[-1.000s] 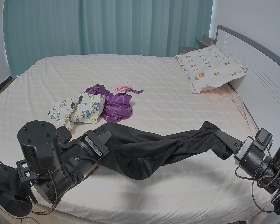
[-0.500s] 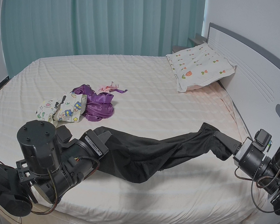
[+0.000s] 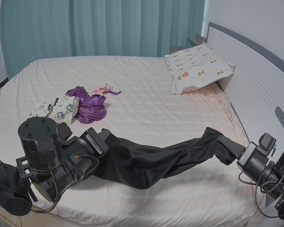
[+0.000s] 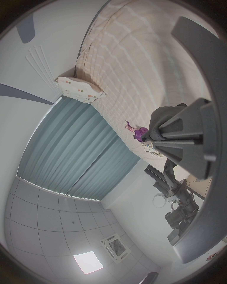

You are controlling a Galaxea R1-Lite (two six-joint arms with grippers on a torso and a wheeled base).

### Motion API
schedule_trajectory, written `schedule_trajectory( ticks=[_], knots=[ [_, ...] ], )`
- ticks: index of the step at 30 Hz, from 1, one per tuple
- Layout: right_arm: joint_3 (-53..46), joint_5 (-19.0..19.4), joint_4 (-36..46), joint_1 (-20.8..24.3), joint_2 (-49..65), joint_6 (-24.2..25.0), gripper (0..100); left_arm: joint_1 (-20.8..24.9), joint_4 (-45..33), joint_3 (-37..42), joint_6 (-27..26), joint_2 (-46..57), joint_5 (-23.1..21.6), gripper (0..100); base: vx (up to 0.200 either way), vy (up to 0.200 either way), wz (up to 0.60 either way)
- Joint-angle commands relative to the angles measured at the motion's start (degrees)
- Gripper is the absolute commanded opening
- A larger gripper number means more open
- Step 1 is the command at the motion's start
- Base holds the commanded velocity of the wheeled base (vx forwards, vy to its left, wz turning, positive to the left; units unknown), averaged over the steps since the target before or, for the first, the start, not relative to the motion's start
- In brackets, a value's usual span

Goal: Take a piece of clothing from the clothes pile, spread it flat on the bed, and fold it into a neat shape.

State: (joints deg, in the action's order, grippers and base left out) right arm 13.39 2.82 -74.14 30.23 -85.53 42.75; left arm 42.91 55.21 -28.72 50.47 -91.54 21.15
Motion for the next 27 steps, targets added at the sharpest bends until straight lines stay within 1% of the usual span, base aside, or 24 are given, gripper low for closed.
schedule_trajectory(
  ticks=[1, 2, 4, 5, 6, 10, 15, 16, 17, 18, 21, 22, 24, 25, 26, 27],
  knots=[
    [-1.87, -0.62, -0.04, 0.18, 1.68, 0.14, 0, -0.37, -0.10, 0.51, -0.11, -0.13, 0.21, 0, 0.000, 0.000, 0.00],
    [-3.37, -0.27, 0.05, 0.53, 3.26, 0.23, 0, -0.37, -0.19, 0.77, -0.11, 0.48, 0.21, 0, 0.000, 0.000, 0.00],
    [-4.42, -0.09, 0.05, 1.14, 4.41, 0.14, 0, -0.37, -0.28, 1.30, -0.11, 1.28, 0.21, 0, -0.200, 0.000, 0.00],
    [-5.04, -0.71, 0.05, 2.46, 6.08, 0.05, 0, -0.28, -0.98, 1.83, -0.20, 3.47, 0.21, 0, -0.200, 0.000, 0.00],
    [-5.12, -0.79, 0.05, 2.81, 6.52, 0.05, 0, -0.28, -1.42, 1.83, -0.20, 4.00, 0.21, 0, -0.200, 0.000, 0.00],
    [-4.95, -0.71, 0.75, 5.19, 13.55, -0.30, 0, 0.33, -6.70, 1.83, -0.20, 9.63, 0.21, 0, -0.200, 0.000, 0.00],
    [-4.51, -0.88, 0.93, 10.11, 20.67, -0.48, 0, 0.24, -11.62, -0.02, -0.20, 16.13, 0.12, 0, -0.200, 0.000, 0.00],
    [-4.42, -0.88, 0.93, 10.28, 21.02, -0.48, 0, 0.24, -12.06, -0.11, -0.20, 16.30, 0.12, 0, -0.200, 0.000, 0.00],
    [-3.37, -0.79, 0.93, 11.34, 22.95, -0.74, 0, -0.37, -13.73, -1.25, -0.20, 17.18, 0.21, 0, -0.200, 0.000, 0.00],
    [-2.22, -0.71, 0.93, 11.87, 24.18, -0.92, 0, -0.64, -14.52, -2.30, -0.20, 17.62, 0.38, 0, 0.000, 0.000, 0.00],
    [1.47, 0.08, 1.28, 13.36, 27.35, -1.88, 0, -3.54, -16.54, -5.82, -0.20, 20.79, -0.14, 0, 0.000, 0.000, 0.00],
    [1.64, 0.08, 1.28, 13.45, 27.43, -1.97, 0, -3.71, -16.72, -6.08, -0.20, 20.96, -0.23, 0, 0.000, 0.000, 0.00],
    [6.30, 0.44, 2.86, 13.98, 27.70, -3.47, 0, -5.21, -21.99, -10.57, -0.20, 23.42, -0.23, 0, 0.000, 0.000, 0.00],
    [6.65, 0.44, 2.95, 13.98, 27.70, -3.47, 0, -5.21, -22.34, -10.65, -0.20, 23.51, -0.23, 0, 0.000, 0.000, 0.00],
    [11.22, 0.44, 5.06, 13.62, 27.70, -3.73, 0, -5.73, -26.47, -12.68, -0.02, 24.30, -0.23, 0, 0.000, 0.000, 0.00],
    [14.48, 0.44, 6.99, 13.19, 27.43, -3.73, 0, -5.82, -28.58, -13.47, 0.07, 24.39, -0.23, 0, 0.000, 0.000, 0.00]
  ],
)
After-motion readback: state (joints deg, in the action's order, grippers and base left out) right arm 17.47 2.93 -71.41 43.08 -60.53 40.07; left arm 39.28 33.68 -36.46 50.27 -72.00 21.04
